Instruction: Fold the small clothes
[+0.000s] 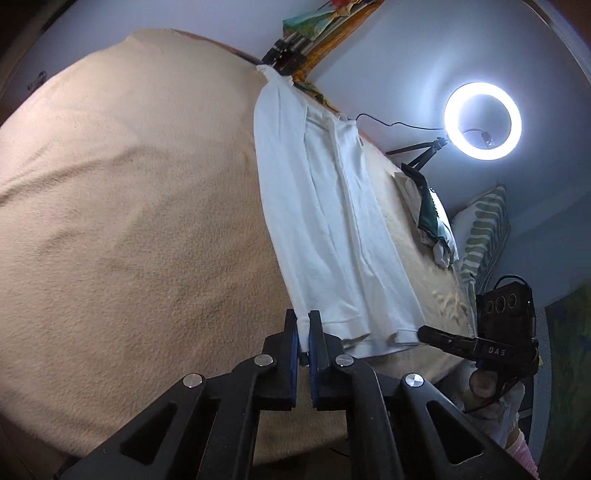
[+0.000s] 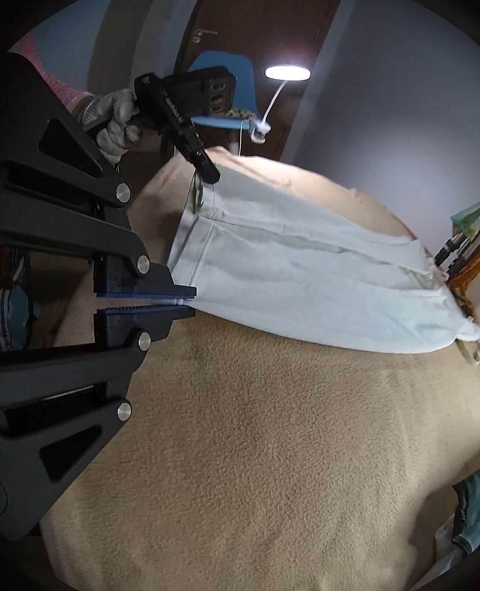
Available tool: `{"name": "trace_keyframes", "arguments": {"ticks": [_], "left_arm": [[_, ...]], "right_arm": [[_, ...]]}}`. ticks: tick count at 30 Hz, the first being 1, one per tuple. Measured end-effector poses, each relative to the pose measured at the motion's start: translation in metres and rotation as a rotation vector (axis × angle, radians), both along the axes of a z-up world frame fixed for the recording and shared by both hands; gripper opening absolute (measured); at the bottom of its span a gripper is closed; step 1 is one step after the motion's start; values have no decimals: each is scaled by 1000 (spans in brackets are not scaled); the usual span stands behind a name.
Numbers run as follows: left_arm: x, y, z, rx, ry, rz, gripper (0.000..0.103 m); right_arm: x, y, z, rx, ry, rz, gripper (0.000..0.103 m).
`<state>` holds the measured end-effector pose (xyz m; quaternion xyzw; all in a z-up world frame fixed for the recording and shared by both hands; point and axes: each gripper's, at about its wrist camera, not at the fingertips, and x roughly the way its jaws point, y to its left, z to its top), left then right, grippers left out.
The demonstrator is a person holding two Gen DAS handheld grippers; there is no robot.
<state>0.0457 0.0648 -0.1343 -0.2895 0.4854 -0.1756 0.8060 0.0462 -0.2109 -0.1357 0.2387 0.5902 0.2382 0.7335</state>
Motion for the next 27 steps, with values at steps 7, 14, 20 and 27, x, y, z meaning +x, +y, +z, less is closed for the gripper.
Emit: {"name": "trace_keyframes", "arguments": {"ticks": [7,14,20,27], "left_arm": [[-14,-1,-18,45,41,-23,1],[-15,2,-10,40,31,-24,1],[1,2,15,30,-5,-20,1],[40,6,41,48,-50,3,1]], "right_arm": [[-14,7,-15,-64,38,30,4],[-9,-2,-8,4,30,-3,4],[10,-8,8,43,-14,-24,4],[48,-13,30,58,-66,-61,4]]}}
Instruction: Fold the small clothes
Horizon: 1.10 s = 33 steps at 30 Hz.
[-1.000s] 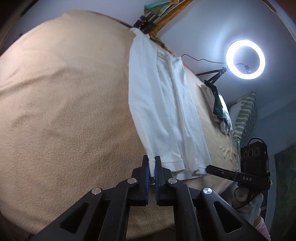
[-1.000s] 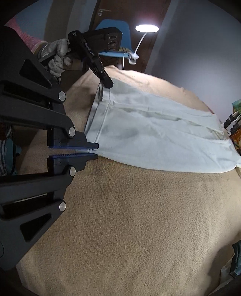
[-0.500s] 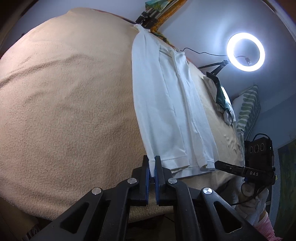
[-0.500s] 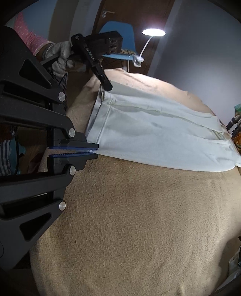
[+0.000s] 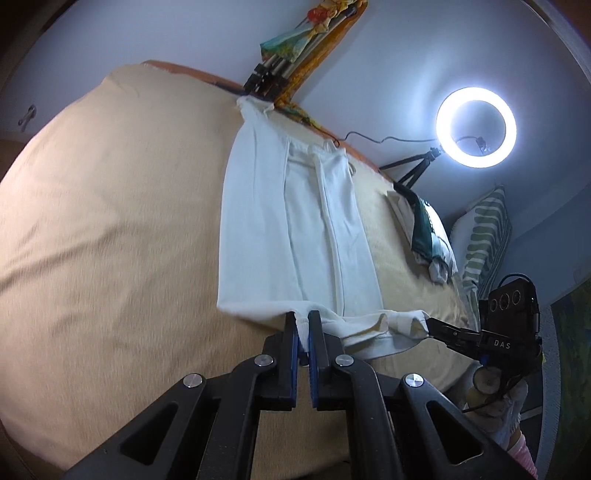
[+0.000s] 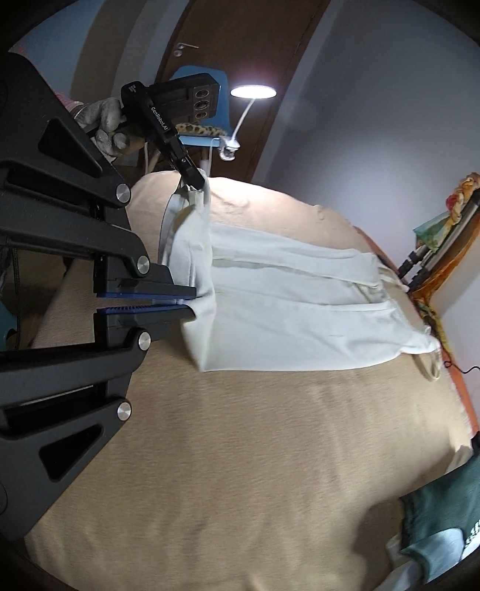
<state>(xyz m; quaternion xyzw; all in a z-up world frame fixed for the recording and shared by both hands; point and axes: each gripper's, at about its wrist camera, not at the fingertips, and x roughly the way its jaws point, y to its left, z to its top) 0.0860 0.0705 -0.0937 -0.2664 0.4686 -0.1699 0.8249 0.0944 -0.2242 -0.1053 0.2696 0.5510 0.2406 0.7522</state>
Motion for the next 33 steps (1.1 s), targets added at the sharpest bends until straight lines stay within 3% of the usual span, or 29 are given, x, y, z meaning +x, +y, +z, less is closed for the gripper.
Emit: {"name": "trace_keyframes", "arguments": {"ticks": [7,14,19,21,23,26,33], "left_arm": [[45,4,-8,3,20,35,1],[71,2,-29,18,59,47,1],[79,3,-31,40,51,60,4],[79,4,-28,59,38,72,20],[77,5,-23,81,14,89,22],[71,6,-17,102,-16,90,22],[65,0,-16,146,-41,67,22]], "right_arm": [[47,8,2,-41,-28,-20,4],[77,13,-23,-60,4,-29,4],[89,16,-29,-83,0,-26,4],[91,15,-29,-90,-2,-34,4],[92,17,-27,-107,-15,-26,7],[89,19,-16,-153,-59,-3,18],[79,33,-11,-211,-99,52,19]]}}
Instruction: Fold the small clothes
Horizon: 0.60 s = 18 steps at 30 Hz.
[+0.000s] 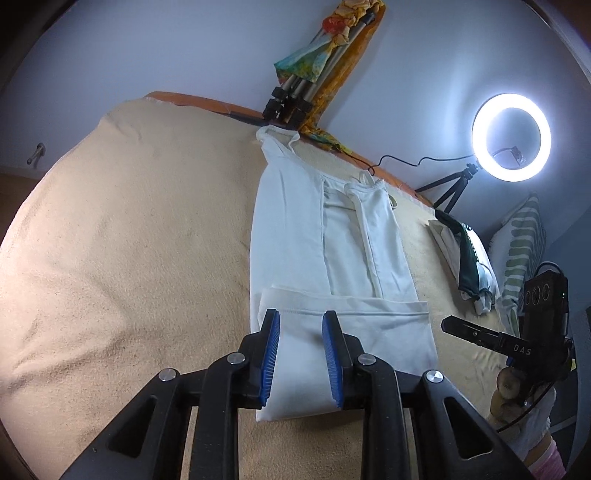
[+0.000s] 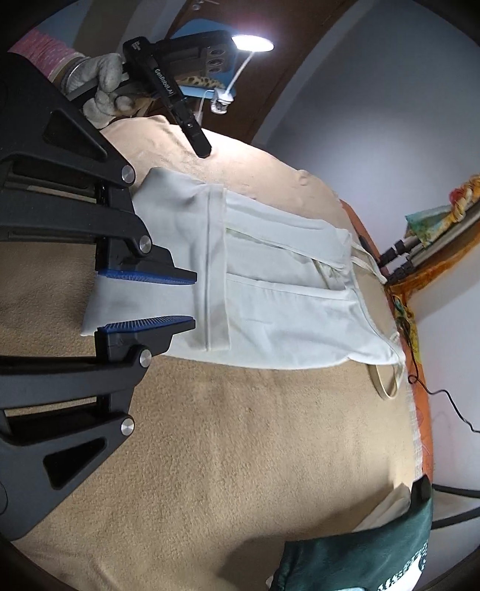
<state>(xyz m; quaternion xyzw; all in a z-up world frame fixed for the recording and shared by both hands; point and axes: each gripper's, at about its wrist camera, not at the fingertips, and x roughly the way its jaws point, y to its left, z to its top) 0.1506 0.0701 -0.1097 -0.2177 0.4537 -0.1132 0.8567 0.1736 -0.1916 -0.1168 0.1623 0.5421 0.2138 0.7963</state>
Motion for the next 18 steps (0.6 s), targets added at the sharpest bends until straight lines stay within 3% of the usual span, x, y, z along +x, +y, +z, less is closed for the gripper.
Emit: {"name": "trace_keyframes", "arguments": {"ticks": [6,13,18], "left_arm": [[4,-8,-2,35,-1,-13,22],[22,-2,7,71,-35,11,28],[55,5,7,77,-35,17,35]], "right_arm": [[-1,11,-16,-65,35,39,19],[8,2,-3,-77,-18,19,19],[29,-4,0,-85,-42,20,19]]}}
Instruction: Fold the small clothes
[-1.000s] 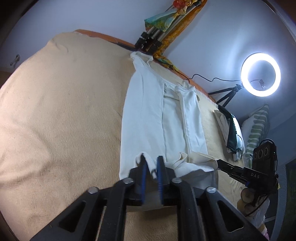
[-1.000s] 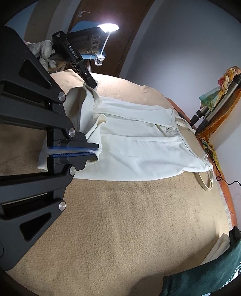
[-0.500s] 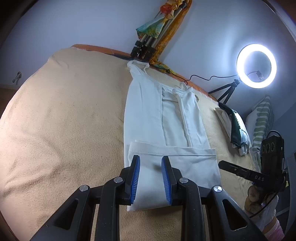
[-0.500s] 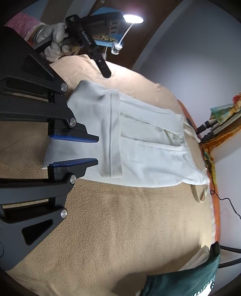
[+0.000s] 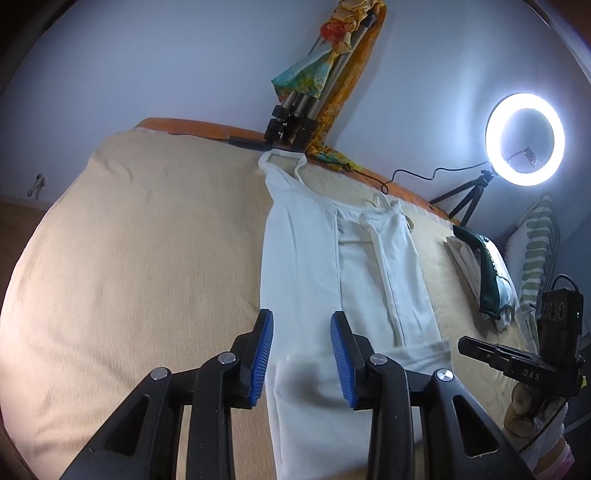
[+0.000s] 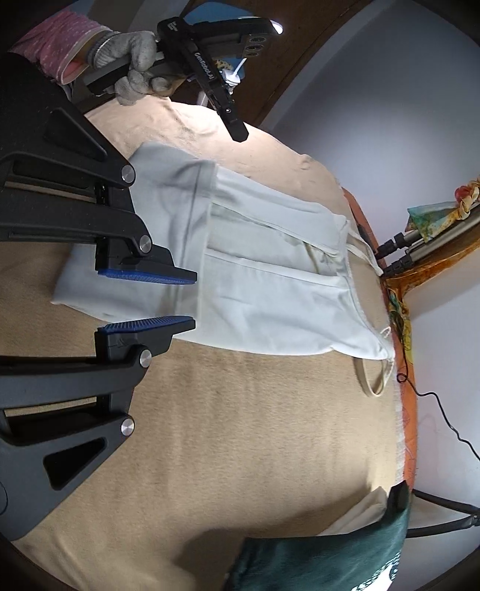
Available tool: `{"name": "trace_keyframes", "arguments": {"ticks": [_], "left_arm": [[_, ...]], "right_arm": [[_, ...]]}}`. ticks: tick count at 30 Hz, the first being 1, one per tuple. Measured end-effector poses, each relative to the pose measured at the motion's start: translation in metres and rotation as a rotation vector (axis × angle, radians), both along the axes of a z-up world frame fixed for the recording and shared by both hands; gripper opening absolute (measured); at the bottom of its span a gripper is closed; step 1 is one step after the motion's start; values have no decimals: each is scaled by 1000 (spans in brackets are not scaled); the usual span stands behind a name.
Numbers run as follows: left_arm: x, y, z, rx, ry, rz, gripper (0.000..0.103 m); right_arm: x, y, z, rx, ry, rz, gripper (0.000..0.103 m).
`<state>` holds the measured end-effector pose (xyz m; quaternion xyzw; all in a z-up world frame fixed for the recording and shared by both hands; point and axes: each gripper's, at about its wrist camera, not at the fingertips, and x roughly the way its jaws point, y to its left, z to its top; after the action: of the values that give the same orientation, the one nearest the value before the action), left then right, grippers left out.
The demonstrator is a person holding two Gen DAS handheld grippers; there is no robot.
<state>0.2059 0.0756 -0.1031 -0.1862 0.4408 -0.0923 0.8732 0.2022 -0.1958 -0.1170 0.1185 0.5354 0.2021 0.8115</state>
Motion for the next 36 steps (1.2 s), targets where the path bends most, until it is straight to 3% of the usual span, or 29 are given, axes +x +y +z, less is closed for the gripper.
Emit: {"name": "trace_keyframes", "arguments": {"ticks": [2,4,5,12,19,23,26,28,32,34,36], "left_arm": [[14,4,-3,-5,4,9,39],[32,8,-7,-16,12,9,48],[41,10,-9,-28,18,11,52],[102,23,-28,-91,40,26,54],[147,12,-41,-68,51,-43,52],[168,10,-49,-67,61,-43,52],[180,5,-50,-48,42,-49,52],[187,5,-50,-40,36,-49,51],[196,2,-53,-6,30,-43,24],[199,2,-55,-11,31,-51,2],[199,2,-54,-26,20,-50,1]], "right_arm": [[11,0,-1,-10,-8,1,27],[25,-1,-1,-16,-32,0,54],[33,-2,-2,-11,-46,1,58],[97,-16,-14,49,-35,-32,59],[155,-28,-35,167,-8,-58,59],[177,-20,-44,157,-9,-51,58],[190,-10,-50,134,-15,-35,57],[196,-5,-51,118,-27,-27,48],[205,1,-57,123,-15,-13,23],[204,4,-57,111,-19,1,14],[203,6,-54,105,-34,8,12]]}}
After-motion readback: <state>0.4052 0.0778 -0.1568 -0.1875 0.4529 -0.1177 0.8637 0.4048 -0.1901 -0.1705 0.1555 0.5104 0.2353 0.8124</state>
